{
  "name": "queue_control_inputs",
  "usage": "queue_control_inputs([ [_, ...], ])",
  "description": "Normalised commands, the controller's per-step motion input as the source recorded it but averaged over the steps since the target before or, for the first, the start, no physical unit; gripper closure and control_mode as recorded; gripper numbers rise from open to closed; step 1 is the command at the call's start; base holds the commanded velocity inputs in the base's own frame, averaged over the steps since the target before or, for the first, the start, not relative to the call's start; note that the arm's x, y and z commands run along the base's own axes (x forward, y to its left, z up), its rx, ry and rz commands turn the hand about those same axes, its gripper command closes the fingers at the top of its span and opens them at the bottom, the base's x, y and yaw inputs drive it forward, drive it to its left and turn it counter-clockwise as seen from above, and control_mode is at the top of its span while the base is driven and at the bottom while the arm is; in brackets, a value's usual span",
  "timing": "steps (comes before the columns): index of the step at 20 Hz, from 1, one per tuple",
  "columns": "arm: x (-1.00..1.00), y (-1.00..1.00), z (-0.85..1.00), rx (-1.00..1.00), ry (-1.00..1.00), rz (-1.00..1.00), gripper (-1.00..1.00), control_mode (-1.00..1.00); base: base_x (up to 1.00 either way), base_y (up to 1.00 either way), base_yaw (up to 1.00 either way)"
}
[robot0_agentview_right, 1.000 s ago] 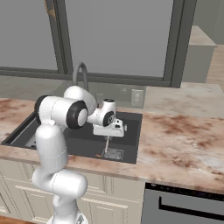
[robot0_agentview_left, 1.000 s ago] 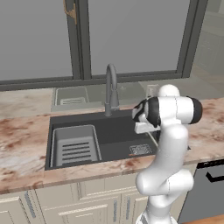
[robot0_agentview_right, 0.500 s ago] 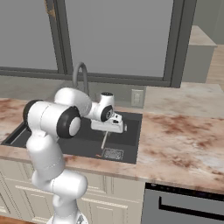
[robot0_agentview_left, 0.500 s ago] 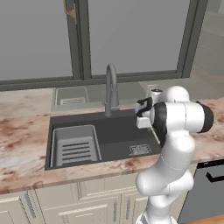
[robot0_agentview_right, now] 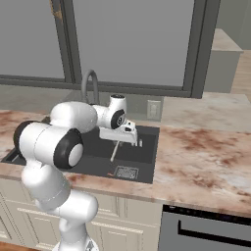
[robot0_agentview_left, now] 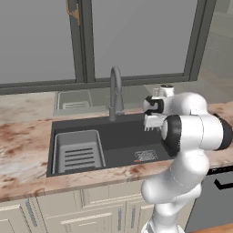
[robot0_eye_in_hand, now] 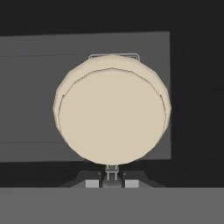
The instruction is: Pick up the bar soap and dish brush from the sink, and place them back in the cabinet, and close the cabinet doors.
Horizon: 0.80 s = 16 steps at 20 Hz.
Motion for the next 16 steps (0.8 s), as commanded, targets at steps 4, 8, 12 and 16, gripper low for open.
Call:
queue_control_inputs([
  [4,-0.41,0.01,0.39,0.0,-0.01,0.0,1.0,-1.0,0.0,0.0,0.0],
  [8,-0.4,0.13,0.35,0.0,-0.03,0.0,1.0,-1.0,0.0,0.0,0.0],
  [12,-0.38,0.14,0.4,0.0,-0.06,0.0,1.0,-1.0,0.0,0.0,0.0],
  [16,-0.3,0.21,0.34,0.0,-0.04,0.0,1.0,-1.0,0.0,0.0,0.0],
])
